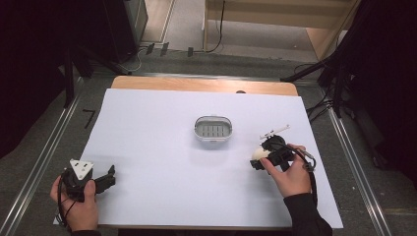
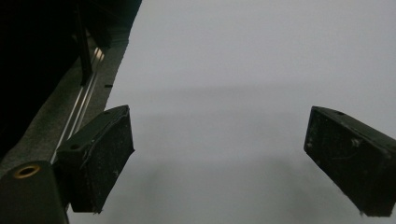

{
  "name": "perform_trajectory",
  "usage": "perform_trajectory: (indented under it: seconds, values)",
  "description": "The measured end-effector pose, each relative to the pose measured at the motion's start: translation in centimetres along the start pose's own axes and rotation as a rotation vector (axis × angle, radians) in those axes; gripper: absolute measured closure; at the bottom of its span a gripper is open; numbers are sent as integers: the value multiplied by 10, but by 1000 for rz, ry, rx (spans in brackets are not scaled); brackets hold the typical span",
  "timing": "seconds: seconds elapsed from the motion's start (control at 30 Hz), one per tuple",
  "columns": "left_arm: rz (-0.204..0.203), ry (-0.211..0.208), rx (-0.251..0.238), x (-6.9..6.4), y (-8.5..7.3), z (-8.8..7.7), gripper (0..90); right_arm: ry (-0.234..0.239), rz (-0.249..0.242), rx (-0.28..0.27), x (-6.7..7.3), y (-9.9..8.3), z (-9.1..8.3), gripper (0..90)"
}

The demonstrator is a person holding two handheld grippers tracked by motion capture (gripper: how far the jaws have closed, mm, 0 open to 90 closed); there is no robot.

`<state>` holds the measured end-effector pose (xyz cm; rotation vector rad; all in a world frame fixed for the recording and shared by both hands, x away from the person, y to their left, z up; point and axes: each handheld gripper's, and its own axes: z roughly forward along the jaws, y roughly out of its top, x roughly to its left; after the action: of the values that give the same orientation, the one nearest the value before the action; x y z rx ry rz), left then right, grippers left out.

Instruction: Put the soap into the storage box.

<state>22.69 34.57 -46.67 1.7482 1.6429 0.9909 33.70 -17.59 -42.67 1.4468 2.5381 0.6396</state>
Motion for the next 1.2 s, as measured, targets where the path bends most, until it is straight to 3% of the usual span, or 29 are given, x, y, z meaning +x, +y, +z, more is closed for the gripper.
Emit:
perform_trajectory:
  seconds: [1.2]
  values:
    - [2,-2,2,0,0,0,88,31,-33,-8,9,25,2,240]
